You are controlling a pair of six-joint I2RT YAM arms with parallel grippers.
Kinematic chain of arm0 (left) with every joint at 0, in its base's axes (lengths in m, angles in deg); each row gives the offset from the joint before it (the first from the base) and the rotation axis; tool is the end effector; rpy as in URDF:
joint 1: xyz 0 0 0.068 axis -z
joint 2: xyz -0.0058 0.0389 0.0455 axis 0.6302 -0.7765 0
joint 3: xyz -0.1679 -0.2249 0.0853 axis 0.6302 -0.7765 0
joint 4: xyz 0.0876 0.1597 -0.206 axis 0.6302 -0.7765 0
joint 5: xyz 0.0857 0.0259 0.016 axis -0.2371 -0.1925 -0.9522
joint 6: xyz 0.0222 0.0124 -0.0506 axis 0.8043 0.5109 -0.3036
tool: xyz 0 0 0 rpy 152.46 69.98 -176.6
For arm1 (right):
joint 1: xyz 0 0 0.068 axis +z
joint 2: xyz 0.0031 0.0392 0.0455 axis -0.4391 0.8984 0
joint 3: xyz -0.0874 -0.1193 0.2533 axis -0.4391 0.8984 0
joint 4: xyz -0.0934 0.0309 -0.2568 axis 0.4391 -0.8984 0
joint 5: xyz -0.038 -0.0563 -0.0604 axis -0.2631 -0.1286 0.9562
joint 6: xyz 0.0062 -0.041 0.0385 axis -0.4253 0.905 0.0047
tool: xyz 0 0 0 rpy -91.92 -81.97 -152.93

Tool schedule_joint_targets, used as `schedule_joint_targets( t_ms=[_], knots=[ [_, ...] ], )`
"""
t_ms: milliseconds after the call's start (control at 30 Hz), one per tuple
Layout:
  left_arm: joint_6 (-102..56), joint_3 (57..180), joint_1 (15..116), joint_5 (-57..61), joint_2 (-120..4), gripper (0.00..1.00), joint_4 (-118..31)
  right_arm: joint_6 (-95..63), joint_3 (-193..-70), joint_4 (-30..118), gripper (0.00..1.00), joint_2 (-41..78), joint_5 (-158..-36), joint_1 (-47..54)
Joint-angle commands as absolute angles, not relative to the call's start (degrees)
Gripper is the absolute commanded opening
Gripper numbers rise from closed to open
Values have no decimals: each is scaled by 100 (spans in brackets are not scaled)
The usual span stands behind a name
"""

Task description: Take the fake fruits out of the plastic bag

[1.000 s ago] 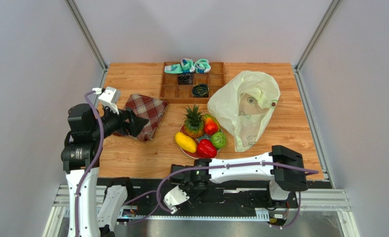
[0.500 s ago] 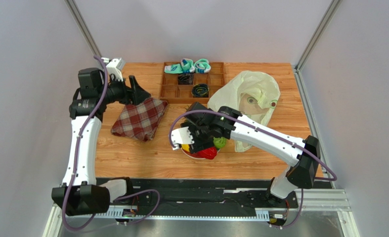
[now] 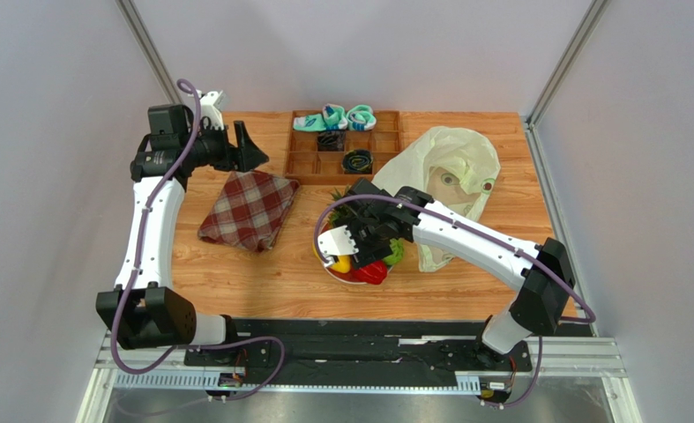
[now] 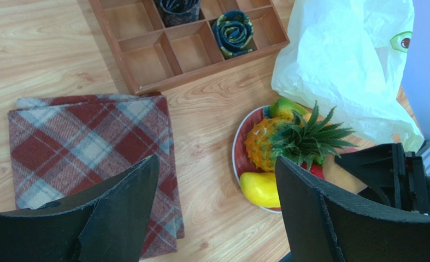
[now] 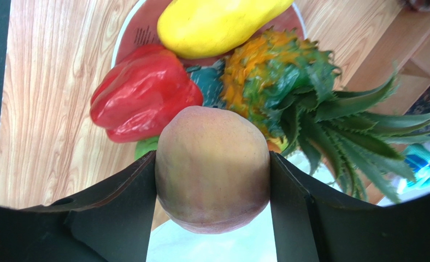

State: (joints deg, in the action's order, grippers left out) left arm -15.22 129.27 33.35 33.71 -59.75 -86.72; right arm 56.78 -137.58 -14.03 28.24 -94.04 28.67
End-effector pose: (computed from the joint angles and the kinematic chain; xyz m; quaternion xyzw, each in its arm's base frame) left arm 0.2952 0.0039 0.4176 0.0896 0.8435 -0.2956 0.4394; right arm 0.1898 0.2740 0.3124 -0.8551 0.4791 0.0236 0.1967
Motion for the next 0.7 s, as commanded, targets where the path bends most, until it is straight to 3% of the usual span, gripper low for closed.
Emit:
schedule_joint_targets(
  t_ms=[0,200,667],
  knots=[
    [-1343,13198,3326,3419,-6177,86,-8723,5771,-14022,-995,62,2916,-9673,2853],
    [-1282,13304,3370,3455,-6449,86,-8741,6052,-13899,-872,71,2996,-9717,2739],
    [-1167,13365,3634,3507,-6722,85,-8785,6184,-13688,-881,83,2891,-9735,2660]
  ],
)
